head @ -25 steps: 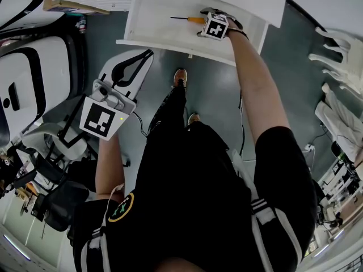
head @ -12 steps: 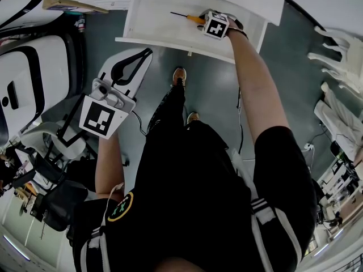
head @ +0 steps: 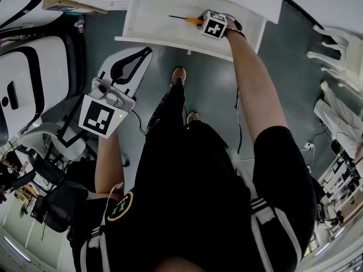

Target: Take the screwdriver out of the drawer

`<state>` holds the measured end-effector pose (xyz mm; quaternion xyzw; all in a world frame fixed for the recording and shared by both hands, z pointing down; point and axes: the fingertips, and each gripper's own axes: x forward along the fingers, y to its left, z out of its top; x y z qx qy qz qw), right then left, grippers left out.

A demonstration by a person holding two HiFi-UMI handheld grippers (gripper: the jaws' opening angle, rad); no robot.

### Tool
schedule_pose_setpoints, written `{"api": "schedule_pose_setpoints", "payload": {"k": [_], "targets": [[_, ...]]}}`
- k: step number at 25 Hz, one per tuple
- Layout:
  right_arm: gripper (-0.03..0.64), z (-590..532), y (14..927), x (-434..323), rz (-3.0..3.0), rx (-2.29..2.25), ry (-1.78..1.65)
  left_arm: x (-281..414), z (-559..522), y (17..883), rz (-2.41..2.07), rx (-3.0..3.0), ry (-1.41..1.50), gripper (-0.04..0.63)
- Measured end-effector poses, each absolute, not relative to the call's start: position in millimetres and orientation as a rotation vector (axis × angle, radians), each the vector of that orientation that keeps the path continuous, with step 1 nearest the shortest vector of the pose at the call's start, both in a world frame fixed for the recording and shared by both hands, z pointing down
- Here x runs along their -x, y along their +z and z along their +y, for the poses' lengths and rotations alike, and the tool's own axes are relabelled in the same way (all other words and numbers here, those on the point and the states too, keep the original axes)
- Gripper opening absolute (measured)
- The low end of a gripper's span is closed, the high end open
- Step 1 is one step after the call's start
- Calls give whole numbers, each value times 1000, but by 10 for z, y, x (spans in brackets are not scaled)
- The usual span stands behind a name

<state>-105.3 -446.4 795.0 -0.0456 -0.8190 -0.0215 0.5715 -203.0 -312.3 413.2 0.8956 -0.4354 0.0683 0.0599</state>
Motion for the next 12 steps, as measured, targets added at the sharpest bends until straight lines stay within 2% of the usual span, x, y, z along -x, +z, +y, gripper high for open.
{"api": "schedule_pose_setpoints", "payload": {"k": [12], "targets": [[135,-4452,7648,1008,-1968,32,-33,1920,-2994,4001,-1308,-2755,175,21]]}}
